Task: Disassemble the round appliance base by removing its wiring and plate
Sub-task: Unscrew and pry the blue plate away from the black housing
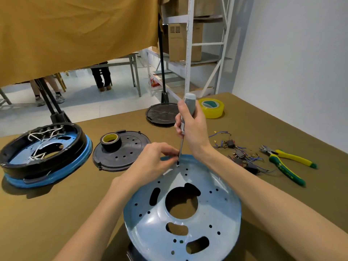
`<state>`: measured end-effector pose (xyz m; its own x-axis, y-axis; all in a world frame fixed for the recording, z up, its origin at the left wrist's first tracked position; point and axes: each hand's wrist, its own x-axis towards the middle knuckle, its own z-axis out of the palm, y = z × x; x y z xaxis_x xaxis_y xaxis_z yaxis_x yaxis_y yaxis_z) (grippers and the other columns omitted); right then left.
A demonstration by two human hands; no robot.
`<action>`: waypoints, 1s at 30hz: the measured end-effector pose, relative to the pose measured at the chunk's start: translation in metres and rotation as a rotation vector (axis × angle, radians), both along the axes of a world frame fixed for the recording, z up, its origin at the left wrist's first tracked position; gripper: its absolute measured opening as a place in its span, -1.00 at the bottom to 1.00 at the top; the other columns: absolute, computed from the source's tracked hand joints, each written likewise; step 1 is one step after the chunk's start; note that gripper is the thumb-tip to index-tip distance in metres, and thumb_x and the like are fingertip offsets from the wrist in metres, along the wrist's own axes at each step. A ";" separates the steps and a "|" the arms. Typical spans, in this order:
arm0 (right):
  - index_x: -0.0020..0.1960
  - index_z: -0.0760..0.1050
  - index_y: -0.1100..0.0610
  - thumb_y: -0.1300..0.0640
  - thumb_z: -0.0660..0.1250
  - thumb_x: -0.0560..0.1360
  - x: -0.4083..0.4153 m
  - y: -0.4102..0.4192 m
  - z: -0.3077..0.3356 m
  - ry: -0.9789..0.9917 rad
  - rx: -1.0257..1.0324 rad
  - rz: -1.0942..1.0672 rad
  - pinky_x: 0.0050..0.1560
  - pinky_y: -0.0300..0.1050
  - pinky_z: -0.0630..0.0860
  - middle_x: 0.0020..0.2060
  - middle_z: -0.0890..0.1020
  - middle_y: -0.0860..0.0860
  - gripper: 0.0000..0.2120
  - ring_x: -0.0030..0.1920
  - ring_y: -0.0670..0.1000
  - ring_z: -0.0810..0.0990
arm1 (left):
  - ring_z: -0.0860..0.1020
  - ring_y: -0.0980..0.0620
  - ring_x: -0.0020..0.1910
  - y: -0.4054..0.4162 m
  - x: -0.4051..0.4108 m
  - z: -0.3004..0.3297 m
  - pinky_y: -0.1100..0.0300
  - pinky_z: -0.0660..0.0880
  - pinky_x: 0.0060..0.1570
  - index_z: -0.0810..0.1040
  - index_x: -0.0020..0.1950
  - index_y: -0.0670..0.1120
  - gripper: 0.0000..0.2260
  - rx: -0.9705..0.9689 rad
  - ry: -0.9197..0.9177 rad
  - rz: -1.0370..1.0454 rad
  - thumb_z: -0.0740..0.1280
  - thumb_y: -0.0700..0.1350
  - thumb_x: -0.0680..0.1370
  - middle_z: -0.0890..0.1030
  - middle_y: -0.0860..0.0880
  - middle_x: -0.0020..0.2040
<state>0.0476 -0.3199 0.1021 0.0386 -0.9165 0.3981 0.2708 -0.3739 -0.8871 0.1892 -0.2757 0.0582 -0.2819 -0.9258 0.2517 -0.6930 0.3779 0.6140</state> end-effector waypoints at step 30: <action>-0.16 0.40 0.08 0.06 0.49 0.53 0.015 0.014 -0.004 0.212 -0.063 -0.077 -0.33 -0.09 0.41 -0.35 0.44 0.06 -0.72 -0.34 0.06 0.40 | 0.63 0.30 0.07 -0.009 -0.001 -0.011 0.19 0.54 0.17 0.72 0.14 0.09 -0.86 0.067 0.233 -0.065 0.40 -0.06 0.62 0.71 0.29 0.00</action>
